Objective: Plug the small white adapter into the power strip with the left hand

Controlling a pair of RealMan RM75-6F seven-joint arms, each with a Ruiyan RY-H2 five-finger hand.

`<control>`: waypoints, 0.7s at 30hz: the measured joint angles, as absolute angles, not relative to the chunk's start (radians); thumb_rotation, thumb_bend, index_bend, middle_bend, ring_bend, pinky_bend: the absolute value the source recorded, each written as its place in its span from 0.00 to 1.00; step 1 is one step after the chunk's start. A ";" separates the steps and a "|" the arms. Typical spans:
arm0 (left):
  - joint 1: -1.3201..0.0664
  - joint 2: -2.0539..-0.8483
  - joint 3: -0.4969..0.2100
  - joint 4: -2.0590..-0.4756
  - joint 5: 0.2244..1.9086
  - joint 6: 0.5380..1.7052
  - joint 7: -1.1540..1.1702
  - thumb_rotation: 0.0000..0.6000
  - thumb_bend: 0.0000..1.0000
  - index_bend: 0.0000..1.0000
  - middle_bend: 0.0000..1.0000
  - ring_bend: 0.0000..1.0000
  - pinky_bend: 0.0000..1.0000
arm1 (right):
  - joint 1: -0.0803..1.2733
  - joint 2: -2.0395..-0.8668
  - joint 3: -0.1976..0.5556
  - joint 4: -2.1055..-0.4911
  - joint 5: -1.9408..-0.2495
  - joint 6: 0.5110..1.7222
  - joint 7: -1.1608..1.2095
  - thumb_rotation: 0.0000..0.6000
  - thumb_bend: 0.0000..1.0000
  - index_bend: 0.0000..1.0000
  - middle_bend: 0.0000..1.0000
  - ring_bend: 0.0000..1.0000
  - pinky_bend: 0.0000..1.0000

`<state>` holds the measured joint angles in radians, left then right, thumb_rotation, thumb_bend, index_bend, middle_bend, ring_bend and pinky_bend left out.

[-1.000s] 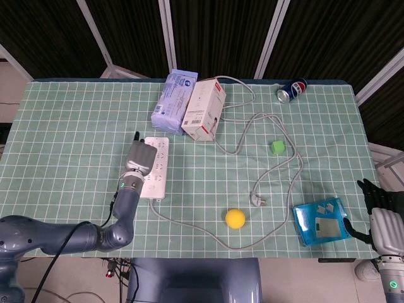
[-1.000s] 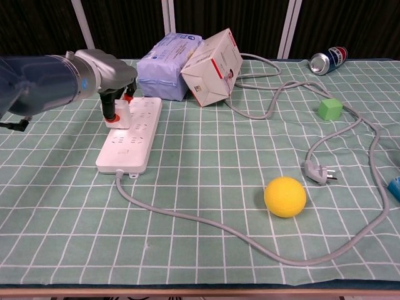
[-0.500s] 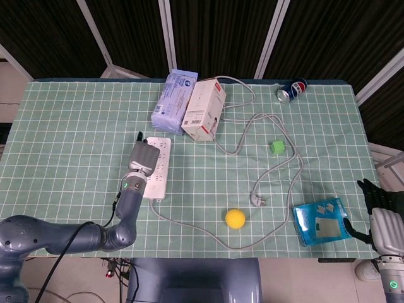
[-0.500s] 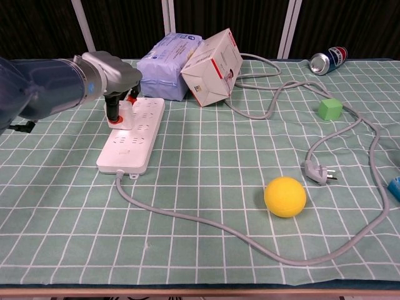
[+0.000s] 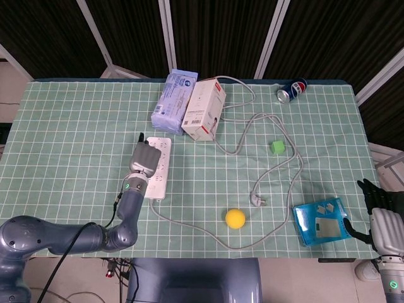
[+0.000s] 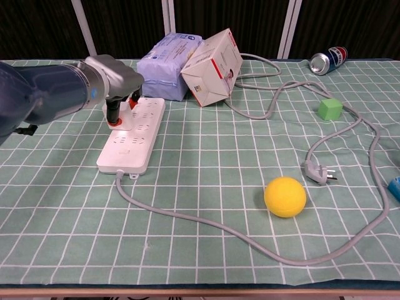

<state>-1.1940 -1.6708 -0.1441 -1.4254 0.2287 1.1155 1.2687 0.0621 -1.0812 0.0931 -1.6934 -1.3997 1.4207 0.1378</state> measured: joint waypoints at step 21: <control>-1.195 -1.701 -0.143 -1.400 0.245 1.107 1.266 1.00 0.81 0.74 0.80 0.26 0.08 | 0.061 -1.081 0.093 -1.693 -1.404 1.424 0.144 1.00 0.40 0.00 0.00 0.00 0.04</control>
